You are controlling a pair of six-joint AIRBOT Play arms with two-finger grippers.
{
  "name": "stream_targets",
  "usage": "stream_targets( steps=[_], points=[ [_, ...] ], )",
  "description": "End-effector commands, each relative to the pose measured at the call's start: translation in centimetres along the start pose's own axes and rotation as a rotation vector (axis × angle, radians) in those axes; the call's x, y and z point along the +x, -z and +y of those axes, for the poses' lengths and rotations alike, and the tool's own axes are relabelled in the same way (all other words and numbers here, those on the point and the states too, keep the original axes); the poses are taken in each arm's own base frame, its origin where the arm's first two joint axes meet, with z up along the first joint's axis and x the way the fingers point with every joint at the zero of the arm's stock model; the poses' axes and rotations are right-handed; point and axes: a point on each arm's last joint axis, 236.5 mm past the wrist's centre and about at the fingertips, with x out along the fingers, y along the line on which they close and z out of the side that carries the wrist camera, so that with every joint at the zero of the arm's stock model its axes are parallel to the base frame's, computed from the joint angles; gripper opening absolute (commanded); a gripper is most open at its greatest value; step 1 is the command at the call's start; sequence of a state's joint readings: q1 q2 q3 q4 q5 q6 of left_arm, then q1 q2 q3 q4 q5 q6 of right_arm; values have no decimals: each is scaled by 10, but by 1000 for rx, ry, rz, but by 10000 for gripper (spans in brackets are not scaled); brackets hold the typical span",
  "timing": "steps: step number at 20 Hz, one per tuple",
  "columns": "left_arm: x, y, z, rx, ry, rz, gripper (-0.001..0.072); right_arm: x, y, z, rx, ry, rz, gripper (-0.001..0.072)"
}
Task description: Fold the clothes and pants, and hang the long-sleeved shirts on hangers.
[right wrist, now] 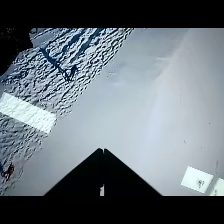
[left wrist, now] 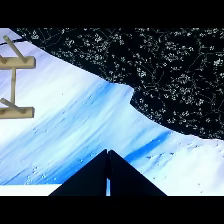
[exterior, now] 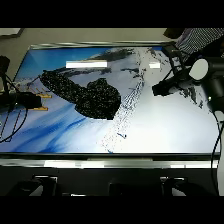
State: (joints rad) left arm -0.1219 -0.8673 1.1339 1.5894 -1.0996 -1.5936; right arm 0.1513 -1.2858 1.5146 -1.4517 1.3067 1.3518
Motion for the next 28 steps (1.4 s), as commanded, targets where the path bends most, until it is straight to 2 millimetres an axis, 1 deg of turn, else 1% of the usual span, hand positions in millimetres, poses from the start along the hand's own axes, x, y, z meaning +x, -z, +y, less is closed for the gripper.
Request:
stream_targets(
  steps=[1, 7, 8, 9, 10, 11, 12, 13, 15, 17, 19, 21, 23, 25, 27, 28],
  points=[
    [0, 0, 0, -1, -1, 0, 32, 0, 0, 0, -3, -1, 1, 32],
    [0, 0, 0, -4, -1, 0, 33, 0, 0, 0, -3, -1, 1, 32],
    [1, 1, 1, -5, -3, 3, 52, 0, 0, 0, -2, -1, 1, 32],
    [5, 3, 2, -20, -4, 14, 233, 0, 0, 0, -3, -1, 1, 32],
    [11, 8, 2, -83, -5, 33, 557, 0, 0, 0, -3, -1, 1, 32],
    [20, 16, 3, -173, -11, 64, 720, 0, 0, 0, -3, -1, 1, 32],
    [32, 28, 3, -275, -15, 109, 720, 0, 0, 0, -3, -1, 1, 32],
    [49, 40, -1, -361, 3, 161, 720, 0, 0, 0, -3, -1, 1, 32],
    [88, 54, -23, -500, 106, 221, 720, 0, 0, 0, -3, -1, 1, 32],
    [130, 56, -42, -629, 187, 235, 720, 0, 0, 0, -3, -1, 1, 32],
    [169, 53, -53, -762, 236, 239, 720, 0, 0, 0, -3, -1, 0, 32],
    [202, 56, -62, -856, 276, 245, 720, 0, 0, 0, -2, -1, 1, 32],
    [224, 63, -71, -930, 311, 271, 720, 0, 0, 0, -2, -1, 1, 32],
    [237, 74, -78, -957, 326, 307, 720, 0, 0, 0, -2, -1, 1, 32],
    [244, 82, -81, -959, 319, 329, 720, 0, 0, 1, -2, -2, 0, 32],
    [245, 82, -82, -956, 317, 326, 713, 0, 0, 1, -1, -4, 0, 32]
  ],
)
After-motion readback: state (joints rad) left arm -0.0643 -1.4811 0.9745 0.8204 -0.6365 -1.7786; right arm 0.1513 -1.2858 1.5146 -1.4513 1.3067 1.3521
